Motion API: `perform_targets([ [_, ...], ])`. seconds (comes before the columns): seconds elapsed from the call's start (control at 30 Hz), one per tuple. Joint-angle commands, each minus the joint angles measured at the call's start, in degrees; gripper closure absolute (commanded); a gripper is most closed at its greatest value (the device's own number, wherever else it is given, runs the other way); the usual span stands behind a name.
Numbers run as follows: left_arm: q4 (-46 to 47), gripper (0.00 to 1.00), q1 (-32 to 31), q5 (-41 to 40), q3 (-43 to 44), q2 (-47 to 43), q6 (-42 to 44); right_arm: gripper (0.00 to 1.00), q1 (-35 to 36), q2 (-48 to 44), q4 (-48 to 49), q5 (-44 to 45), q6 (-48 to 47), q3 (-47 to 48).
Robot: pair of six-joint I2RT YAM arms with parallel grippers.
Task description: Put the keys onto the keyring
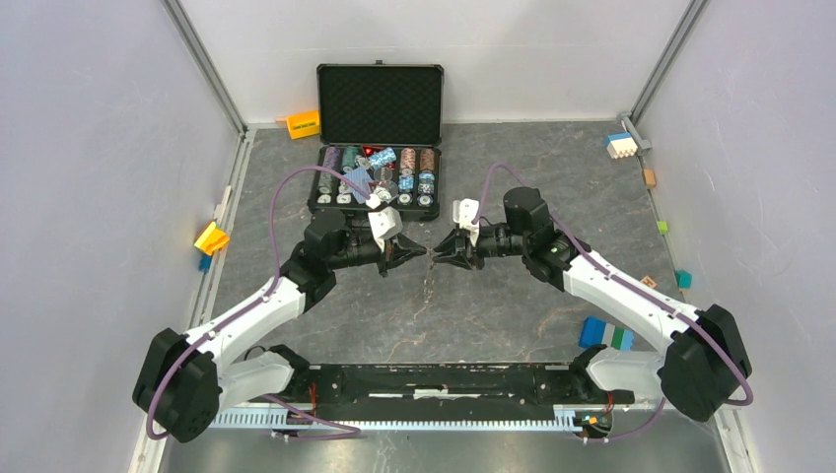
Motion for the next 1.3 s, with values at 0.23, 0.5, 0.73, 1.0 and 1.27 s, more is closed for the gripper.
perform_targets([
  [0.23,3.68,0.98,-0.12,1.09,0.27,-1.15,-1.61,0.79,-0.17,1.57,2.77,-0.30,1.84,2.07],
  [0.5,3.77,0.98,-0.13,1.91,0.28,-0.96,-1.59,0.81,-0.17,1.61,3.68,0.52,2.83,2.07],
  [0.73,3.55,0.98,-0.13,2.86,0.17,-0.89,-1.36,0.83,-0.17,2.05,3.95,1.18,3.27,2.20],
  [1.0,2.93,0.98,-0.12,4.07,-0.02,-0.97,-0.53,1.00,-0.19,1.83,3.66,2.43,2.86,2.15],
  [1.27,-1.74,0.87,-0.13,8.57,0.88,-0.32,5.95,1.00,0.09,1.00,-1.04,4.95,-0.49,4.20],
])
